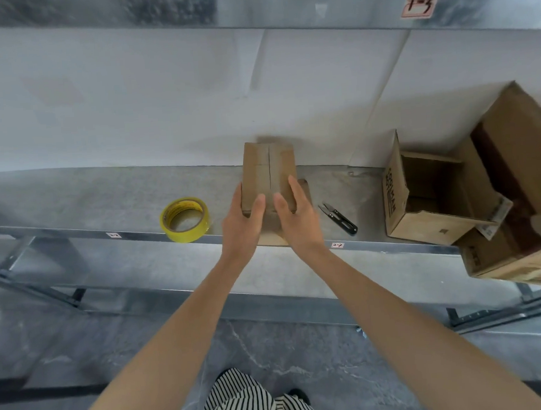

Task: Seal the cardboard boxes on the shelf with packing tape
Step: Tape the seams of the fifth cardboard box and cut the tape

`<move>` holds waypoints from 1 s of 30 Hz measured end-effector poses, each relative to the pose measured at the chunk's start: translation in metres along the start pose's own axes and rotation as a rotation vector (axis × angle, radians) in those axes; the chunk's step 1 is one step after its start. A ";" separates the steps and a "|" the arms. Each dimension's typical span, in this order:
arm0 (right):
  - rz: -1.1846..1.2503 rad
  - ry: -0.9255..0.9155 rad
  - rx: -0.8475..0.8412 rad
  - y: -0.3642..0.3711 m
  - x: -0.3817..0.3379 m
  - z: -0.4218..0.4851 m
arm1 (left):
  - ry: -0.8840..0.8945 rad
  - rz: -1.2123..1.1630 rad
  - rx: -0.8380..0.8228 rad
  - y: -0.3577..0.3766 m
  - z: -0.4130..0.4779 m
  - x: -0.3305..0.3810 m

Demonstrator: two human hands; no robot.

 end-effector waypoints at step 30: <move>0.030 -0.050 -0.142 -0.039 -0.024 0.010 | -0.046 0.057 -0.329 -0.032 0.016 0.055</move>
Point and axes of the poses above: each hand's wrist, its own z-axis towards the middle knuckle, its own y-axis out of the palm, x = y × z, the point moved 3 cm from there along z, towards the middle knuckle, and after that the axes turned 8 degrees about -z, right-handed, at the moved point
